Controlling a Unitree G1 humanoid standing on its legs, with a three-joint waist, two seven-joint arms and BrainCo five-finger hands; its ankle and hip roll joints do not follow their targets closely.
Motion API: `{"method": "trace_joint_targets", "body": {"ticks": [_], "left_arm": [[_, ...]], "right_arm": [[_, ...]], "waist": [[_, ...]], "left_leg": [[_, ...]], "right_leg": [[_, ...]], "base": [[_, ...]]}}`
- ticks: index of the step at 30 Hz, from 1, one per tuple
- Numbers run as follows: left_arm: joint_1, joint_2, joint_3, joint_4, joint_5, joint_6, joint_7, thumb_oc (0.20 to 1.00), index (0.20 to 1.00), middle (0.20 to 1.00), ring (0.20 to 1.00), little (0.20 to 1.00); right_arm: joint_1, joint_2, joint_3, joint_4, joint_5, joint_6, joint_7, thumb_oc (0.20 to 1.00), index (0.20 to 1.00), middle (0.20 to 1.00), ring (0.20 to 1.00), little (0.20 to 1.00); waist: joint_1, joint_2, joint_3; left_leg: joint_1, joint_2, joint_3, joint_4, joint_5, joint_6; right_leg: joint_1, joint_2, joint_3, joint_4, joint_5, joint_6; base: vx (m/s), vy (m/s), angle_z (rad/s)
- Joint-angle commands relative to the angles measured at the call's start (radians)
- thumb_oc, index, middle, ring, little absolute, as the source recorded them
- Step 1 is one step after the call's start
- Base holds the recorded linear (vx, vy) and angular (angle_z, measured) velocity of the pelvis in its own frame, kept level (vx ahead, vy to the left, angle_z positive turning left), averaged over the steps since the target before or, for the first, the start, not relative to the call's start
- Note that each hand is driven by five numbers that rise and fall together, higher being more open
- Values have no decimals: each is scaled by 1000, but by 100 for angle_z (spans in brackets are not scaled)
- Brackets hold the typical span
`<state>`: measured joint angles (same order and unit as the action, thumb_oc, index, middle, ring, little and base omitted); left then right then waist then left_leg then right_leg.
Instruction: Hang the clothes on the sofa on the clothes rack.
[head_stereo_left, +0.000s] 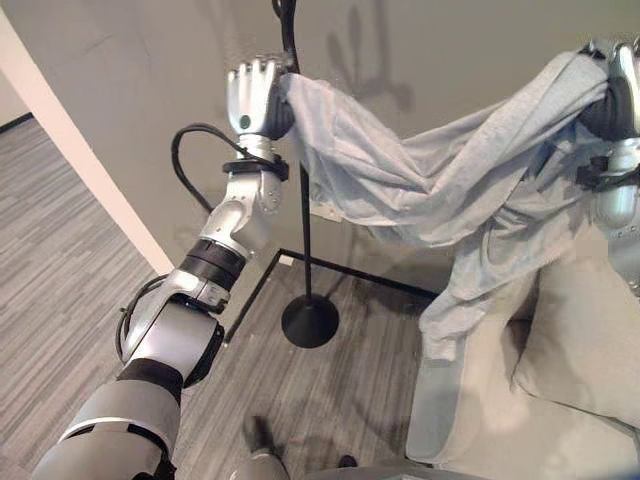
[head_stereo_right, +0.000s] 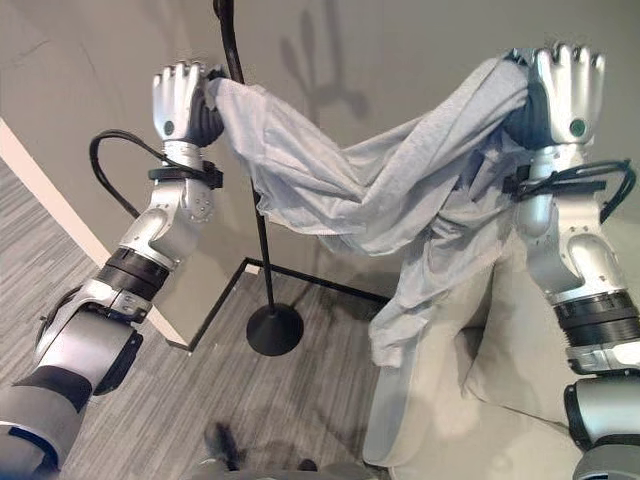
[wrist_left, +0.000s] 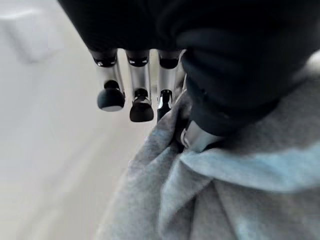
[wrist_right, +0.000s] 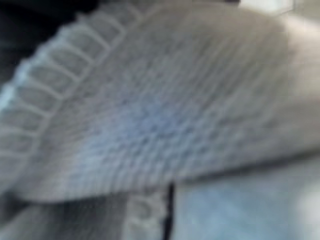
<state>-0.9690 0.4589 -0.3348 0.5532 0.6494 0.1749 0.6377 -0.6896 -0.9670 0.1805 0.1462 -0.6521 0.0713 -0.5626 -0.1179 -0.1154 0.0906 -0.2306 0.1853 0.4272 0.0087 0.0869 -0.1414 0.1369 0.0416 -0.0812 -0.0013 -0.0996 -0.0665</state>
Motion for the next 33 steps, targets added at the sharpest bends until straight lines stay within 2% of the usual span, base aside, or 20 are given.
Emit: {"method": "trace_joint_targets", "body": {"ticks": [1, 2, 3, 4, 5, 6, 8, 9, 10, 11, 12, 14, 15, 16, 18, 19, 24, 29, 31, 33], "left_arm": [[12, 66, 103, -95, 43, 17, 65, 200, 200, 200, 200, 200], [30, 83, 127, -117, 49, 24, 76, 200, 200, 200, 200, 200], [42, 118, 156, -136, 55, 43, 100, 200, 200, 200, 200, 200], [44, 135, 161, -143, 61, 52, 103, 200, 200, 200, 200, 200], [47, 140, 168, -149, 62, 55, 101, 200, 200, 200, 200, 200], [38, 173, 177, -167, 75, 73, 115, 200, 200, 200, 200, 200], [31, 188, 186, -181, 83, 81, 113, 200, 200, 200, 200, 200], [28, 206, 199, -174, 95, 93, 109, 200, 200, 200, 200, 200], [27, 208, 202, -175, 96, 94, 107, 200, 200, 200, 200, 200], [19, 211, 202, -168, 103, 95, 106, 200, 200, 200, 200, 200], [11, 208, 190, -159, 109, 79, 112, 200, 200, 200, 200, 200], [3, 205, 159, -127, 114, 61, 107, 200, 200, 200, 200, 200], [-2, 203, 155, -123, 113, 61, 107, 200, 200, 200, 200, 200], [22, 207, 139, -86, 137, 62, 85, 200, 200, 200, 200, 200], [33, 198, 141, -103, 136, 56, 67, 200, 200, 200, 200, 200], [68, 188, 161, -108, 126, 45, 62, 200, 200, 200, 200, 200], [211, 165, 194, -184, 140, 11, 35, 200, 200, 200, 200, 200], [366, 134, 223, -298, 161, -39, 10, 200, 200, 200, 200, 200], [395, 125, 227, -319, 164, -49, 7, 200, 200, 200, 200, 200], [475, 100, 222, -381, 178, -81, -7, 200, 200, 200, 200, 200]], "right_arm": [[-38, -57, -92, -96, -72, 37, -43, 200, 200, 200, 200, 200], [-36, -56, -104, -110, -88, 44, -48, 200, 200, 200, 200, 200], [-68, -50, -101, -107, -108, 67, -54, 200, 200, 200, 200, 200], [-84, -50, -95, -106, -119, 76, -53, 200, 200, 200, 200, 200], [-98, -46, -85, -104, -122, 80, -51, 200, 200, 200, 200, 200], [-139, -56, -79, -102, -135, 103, -55, 200, 200, 200, 200, 200], [-164, -48, -77, -96, -137, 123, -61, 200, 200, 200, 200, 200], [-184, -53, -85, -86, -143, 134, -67, 200, 200, 200, 200, 200], [-190, -53, -82, -85, -143, 135, -67, 200, 200, 200, 200, 200], [-203, -63, -86, -82, -144, 135, -68, 200, 200, 200, 200, 200], [-191, -102, -108, -61, -123, 137, -74, 200, 200, 200, 200, 200], [-166, -166, -120, -28, -103, 135, -81, 200, 200, 200, 200, 200], [-165, -168, -122, -25, -101, 134, -82, 200, 200, 200, 200, 200], [-109, -221, -147, -12, -111, 134, -70, 200, 200, 200, 200, 200], [-51, -207, -172, -19, -112, 127, -61, 200, 200, 200, 200, 200], [10, -203, -194, -26, -113, 123, -60, 200, 200, 200, 200, 200], [239, -157, -306, -68, -110, 78, -31, 200, 200, 200, 200, 200], [486, -19, -418, -138, -104, 41, -6, 200, 200, 200, 200, 200], [518, 9, -425, -142, -103, 34, -8, 200, 200, 200, 200, 200], [588, 91, -413, -149, -97, 10, -6, 200, 200, 200, 200, 200]], "waist": [[26, 8, -81], [37, 2, -93], [65, -3, -112], [72, 0, -112], [72, -2, -109], [66, 10, -101], [57, 25, -88], [45, 43, -78], [43, 43, -75], [32, 51, -70], [-7, 69, -62], [-38, 71, -67], [-37, 74, -68], [-58, 74, -85], [-51, 71, -97], [-45, 70, -107], [-34, 74, -133], [-27, 75, -128], [-25, 74, -127], [-21, 74, -119]], "left_leg": [[29, -25, 23, 20, 69, 38], [43, -49, 33, 12, 56, 51], [84, -82, 71, -1, 33, 80], [108, -100, 79, -6, 17, 96], [112, -112, 88, -15, 14, 107], [173, -144, 105, -30, -13, 136], [213, -162, 108, -51, -31, 157], [274, -177, 105, -65, -57, 167], [278, -181, 104, -71, -59, 168], [301, -186, 86, -81, -63, 162], [332, -194, 38, -92, -68, 147], [337, -172, 22, -94, -65, 128], [334, -169, 21, -94, -63, 128], [335, -165, -14, -96, -77, 118], [340, -165, -21, -96, -81, 119], [341, -168, -27, -96, -84, 116], [336, -163, -51, -96, -82, 113], [334, -159, -75, -96, -88, 115], [337, -159, -78, -96, -91, 116], [338, -162, -85, -96, -94, 122]], "right_leg": [[132, -59, -52, 81, -81, 133], [127, -77, -57, 123, -57, 148], [95, -118, -112, 253, 32, 207], [65, -146, -130, 341, 90, 240], [45, -161, -119, 376, 83, 254], [-49, -212, -142, 578, 219, 310], [-114, -241, -142, 679, 242, 316], [-187, -280, -164, 682, 210, 306], [-187, -283, -164, 688, 203, 304], [-219, -287, -167, 656, 160, 288], [-272, -273, -124, 527, 107, 257], [-263, -272, -94, 286, 135, 249], [-254, -267, -99, 262, 149, 249], [-212, -260, -52, 122, 162, 258], [-186, -261, -67, 100, 166, 257], [-169, -260, -82, 81, 192, 264], [-111, -245, -139, 21, 194, 257], [-99, -239, -165, 35, 171, 246], [-97, -240, -168, 40, 166, 246], [-101, -243, -173, 58, 165, 246]], "base": [[270, 42, -50], [533, 72, -53], [495, 92, -56], [338, 116, -84], [258, 168, -101], [237, 199, -87], [216, 151, -19], [138, 70, 30], [248, 37, 30], [260, -114, 55], [272, -220, 52], [140, -231, 65], [151, -151, 127], [176, -103, 119], [166, -100, 127], [138, -95, 116], [101, -79, 38], [40, -35, 10], [6, -8, 6], [-14, 4, 10]]}}
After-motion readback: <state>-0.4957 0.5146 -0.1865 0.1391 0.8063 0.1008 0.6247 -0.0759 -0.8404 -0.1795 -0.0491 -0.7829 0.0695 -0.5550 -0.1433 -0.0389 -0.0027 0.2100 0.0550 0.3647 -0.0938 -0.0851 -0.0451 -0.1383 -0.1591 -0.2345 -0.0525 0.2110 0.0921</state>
